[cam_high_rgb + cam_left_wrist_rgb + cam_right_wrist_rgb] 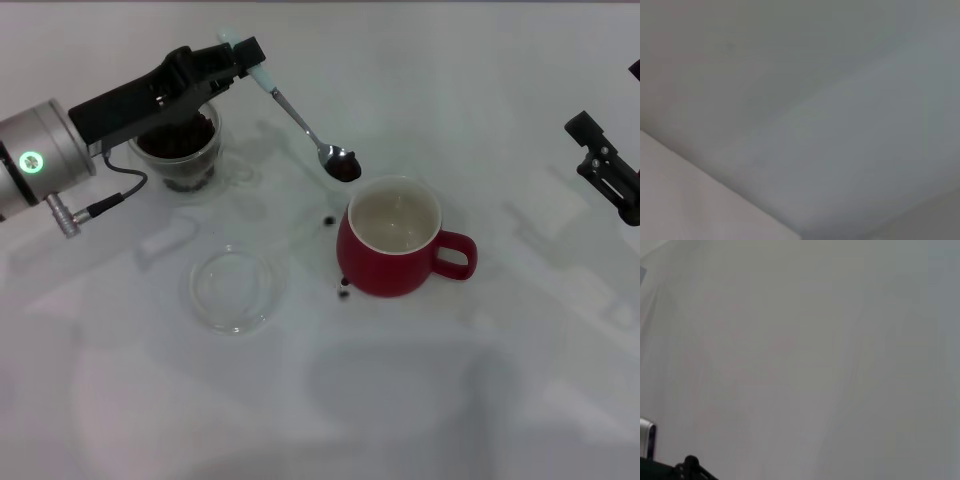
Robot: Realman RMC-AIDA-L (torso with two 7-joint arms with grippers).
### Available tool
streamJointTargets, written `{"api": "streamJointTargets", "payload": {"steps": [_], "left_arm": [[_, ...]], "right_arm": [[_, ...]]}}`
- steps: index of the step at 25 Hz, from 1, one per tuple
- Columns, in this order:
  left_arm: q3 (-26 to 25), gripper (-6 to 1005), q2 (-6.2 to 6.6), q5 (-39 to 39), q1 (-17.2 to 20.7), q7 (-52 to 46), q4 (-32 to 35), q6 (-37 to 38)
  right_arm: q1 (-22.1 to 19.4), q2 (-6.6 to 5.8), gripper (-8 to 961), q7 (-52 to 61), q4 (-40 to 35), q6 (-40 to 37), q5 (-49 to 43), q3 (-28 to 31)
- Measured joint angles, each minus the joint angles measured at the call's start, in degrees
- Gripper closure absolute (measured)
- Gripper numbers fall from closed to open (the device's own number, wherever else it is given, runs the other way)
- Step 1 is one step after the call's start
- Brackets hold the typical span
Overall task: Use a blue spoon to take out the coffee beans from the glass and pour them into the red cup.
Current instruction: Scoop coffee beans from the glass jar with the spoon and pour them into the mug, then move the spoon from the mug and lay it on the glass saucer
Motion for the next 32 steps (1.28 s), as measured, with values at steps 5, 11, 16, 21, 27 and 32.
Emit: {"api": "streamJointTargets", "payload": {"steps": [5, 11, 16, 21, 27, 32], "left_arm": [[0.0, 874, -0.2, 3.89, -2.83, 2.64, -0.15, -1.88], [0.0, 875, -0.25, 9.54, -7.55, 6.07, -0.31, -2.07], [0.0, 875, -0.25, 11.65, -9.72, 9.49, -0.59, -2.03], [0.0, 875, -0.26, 13.47, -11.85, 11.87, -1.74, -2.06], [0.0, 875, -0.77, 16.1, -15.07, 12.97, -4.55, -2.09], [0.0, 875, -0.98, 17.13, -17.01, 13.12, -5.91, -1.68]], "right_arm": [[0.18, 0.0, 194, 0.0, 0.0, 0.18, 0.01, 0.0], [0.49, 0.0, 194, 0.0, 0.0, 0.8, 0.01, 0.0], [0.36, 0.0, 193, 0.08, 0.0, 1.12, 0.01, 0.0], [0.29, 0.0, 193, 0.21, 0.0, 1.46, 0.08, 0.0], [0.56, 0.0, 193, 0.38, 0.0, 2.09, 0.1, -0.01], [0.58, 0.0, 194, 0.42, 0.0, 2.22, 0.1, 0.02]]}}
